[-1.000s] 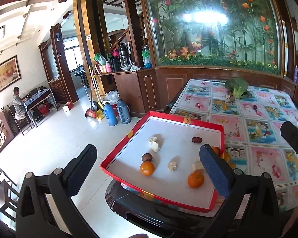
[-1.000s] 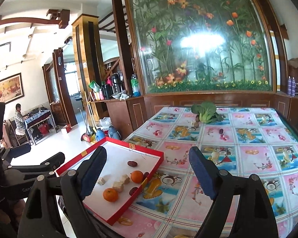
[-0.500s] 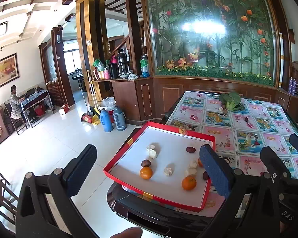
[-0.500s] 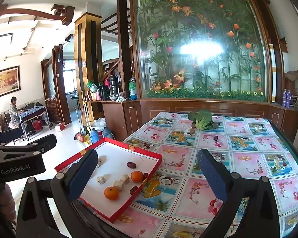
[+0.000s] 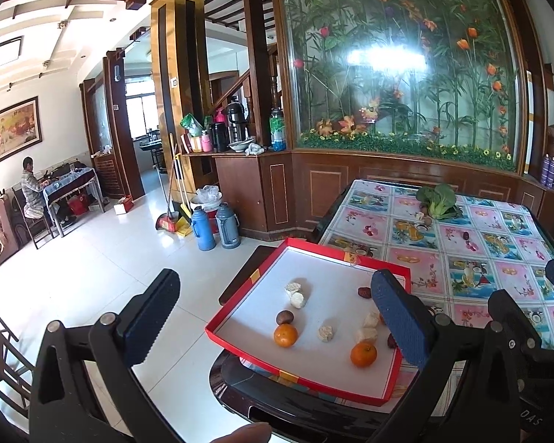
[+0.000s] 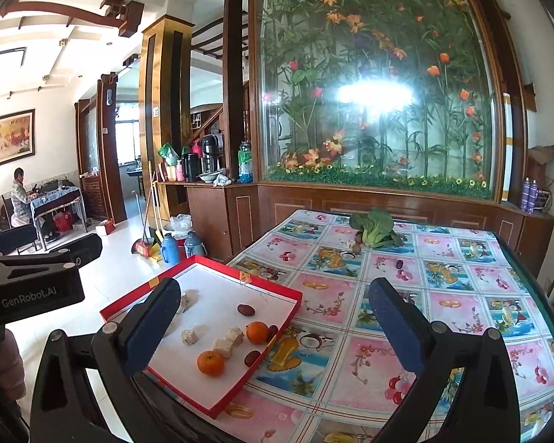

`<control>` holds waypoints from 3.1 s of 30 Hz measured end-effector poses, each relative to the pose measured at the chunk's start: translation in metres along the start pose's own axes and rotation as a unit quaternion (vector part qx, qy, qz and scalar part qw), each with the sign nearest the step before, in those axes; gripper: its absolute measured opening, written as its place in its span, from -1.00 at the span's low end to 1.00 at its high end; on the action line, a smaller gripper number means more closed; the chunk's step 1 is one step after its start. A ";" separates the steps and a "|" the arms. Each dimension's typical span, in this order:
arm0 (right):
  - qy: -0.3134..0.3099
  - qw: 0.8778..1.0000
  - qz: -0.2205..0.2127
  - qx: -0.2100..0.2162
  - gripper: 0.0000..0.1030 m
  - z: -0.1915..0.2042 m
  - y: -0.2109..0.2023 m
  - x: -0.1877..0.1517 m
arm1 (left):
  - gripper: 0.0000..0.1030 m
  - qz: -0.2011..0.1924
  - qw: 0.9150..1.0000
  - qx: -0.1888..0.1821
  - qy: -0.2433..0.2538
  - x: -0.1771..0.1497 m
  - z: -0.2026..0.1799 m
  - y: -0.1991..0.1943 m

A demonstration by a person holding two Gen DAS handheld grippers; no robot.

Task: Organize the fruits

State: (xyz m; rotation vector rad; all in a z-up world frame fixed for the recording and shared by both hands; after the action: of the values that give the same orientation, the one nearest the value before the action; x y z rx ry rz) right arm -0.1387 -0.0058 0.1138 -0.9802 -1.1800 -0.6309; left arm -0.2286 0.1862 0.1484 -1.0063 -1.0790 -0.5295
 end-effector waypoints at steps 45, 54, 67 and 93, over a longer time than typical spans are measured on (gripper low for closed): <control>-0.065 0.997 0.033 0.021 0.98 0.038 0.041 0.013 | 1.00 0.013 0.997 0.068 -0.032 0.024 0.052 0.046; -0.048 0.997 0.051 0.020 0.98 0.023 0.049 0.007 | 1.00 0.039 0.997 0.066 -0.014 0.008 0.031 0.063; -0.018 0.998 0.057 0.013 0.98 0.002 0.055 0.009 | 1.00 0.043 0.998 0.055 -0.001 0.007 0.016 0.067; -0.023 0.997 0.077 0.015 0.98 0.008 0.064 -0.003 | 1.00 0.077 0.997 0.028 -0.007 -0.013 0.007 0.088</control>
State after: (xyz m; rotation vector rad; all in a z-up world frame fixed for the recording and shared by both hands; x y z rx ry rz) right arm -0.0898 0.0311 0.0932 -1.0547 -1.1383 -0.4690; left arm -0.1686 0.2334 0.1016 -1.0346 -1.0146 -0.3658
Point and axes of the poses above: each gripper's, at about its wrist camera, not at the fingertips, and y roughly the way its jaws point, z to its left, x to its top, the point moved 8 cm from there along y, roughly the way its jaws point, and after that the axes turned 2 degrees about y, right-handed, at the moved point
